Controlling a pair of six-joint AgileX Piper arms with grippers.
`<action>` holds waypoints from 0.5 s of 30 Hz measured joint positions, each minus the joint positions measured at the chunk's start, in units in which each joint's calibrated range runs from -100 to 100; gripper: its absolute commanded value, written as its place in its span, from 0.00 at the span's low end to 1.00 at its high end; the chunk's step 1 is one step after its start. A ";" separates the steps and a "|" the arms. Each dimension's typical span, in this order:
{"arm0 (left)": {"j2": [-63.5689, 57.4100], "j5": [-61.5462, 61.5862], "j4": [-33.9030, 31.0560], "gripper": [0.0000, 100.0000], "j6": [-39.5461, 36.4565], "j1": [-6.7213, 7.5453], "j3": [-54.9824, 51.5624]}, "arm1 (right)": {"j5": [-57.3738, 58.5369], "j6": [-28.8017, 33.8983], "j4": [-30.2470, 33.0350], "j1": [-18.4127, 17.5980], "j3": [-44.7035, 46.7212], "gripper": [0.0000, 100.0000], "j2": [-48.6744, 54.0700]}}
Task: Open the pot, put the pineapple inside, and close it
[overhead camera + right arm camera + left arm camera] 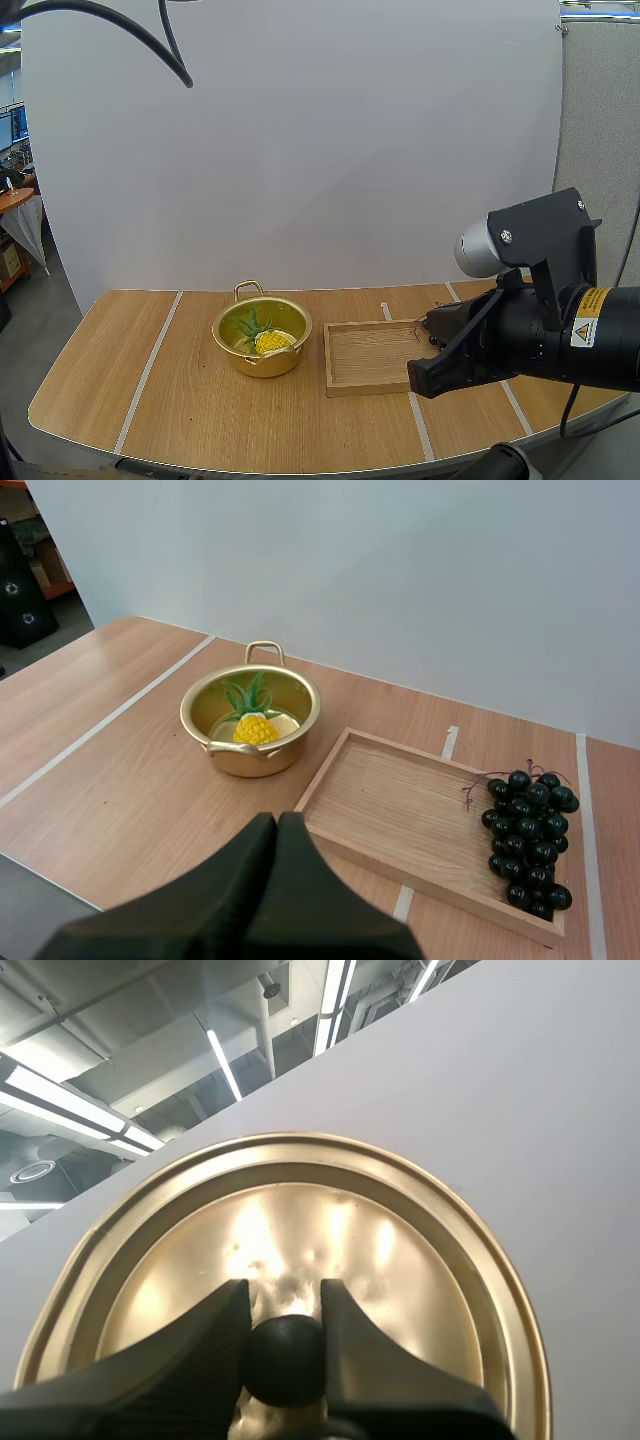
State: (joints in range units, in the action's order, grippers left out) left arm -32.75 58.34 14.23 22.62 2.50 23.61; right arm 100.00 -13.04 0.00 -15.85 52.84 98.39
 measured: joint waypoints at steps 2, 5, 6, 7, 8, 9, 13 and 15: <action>0.00 0.00 0.00 0.00 0.00 0.00 0.00 | 0.00 0.00 0.00 0.00 0.00 0.00 0.00; 0.00 0.00 0.00 0.00 0.00 0.00 0.00 | 0.00 0.00 0.00 0.00 0.00 0.00 0.00; 0.00 0.00 0.00 0.00 0.00 0.00 0.00 | 0.00 0.00 0.00 0.00 0.00 0.00 0.00; 0.00 0.35 0.00 0.00 0.00 0.00 0.00 | 0.00 0.00 0.00 0.00 0.00 0.00 0.00; 0.00 0.94 0.00 0.00 0.00 0.00 0.00 | 0.00 0.00 0.00 0.00 0.00 0.00 0.00; 0.00 2.38 0.00 0.00 -0.33 0.00 0.08 | 0.00 0.00 0.00 0.00 0.00 0.00 0.00; 0.00 16.55 0.32 0.00 -0.66 0.00 0.08 | 0.00 0.00 0.00 0.00 0.00 0.00 0.00; 0.12 29.55 0.89 0.00 -0.75 0.00 0.08 | 0.00 0.00 0.00 0.00 0.00 0.00 0.00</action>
State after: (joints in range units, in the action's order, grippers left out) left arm -32.63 87.90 15.13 21.87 2.50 23.69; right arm 100.00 -13.04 0.00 -15.85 52.84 98.39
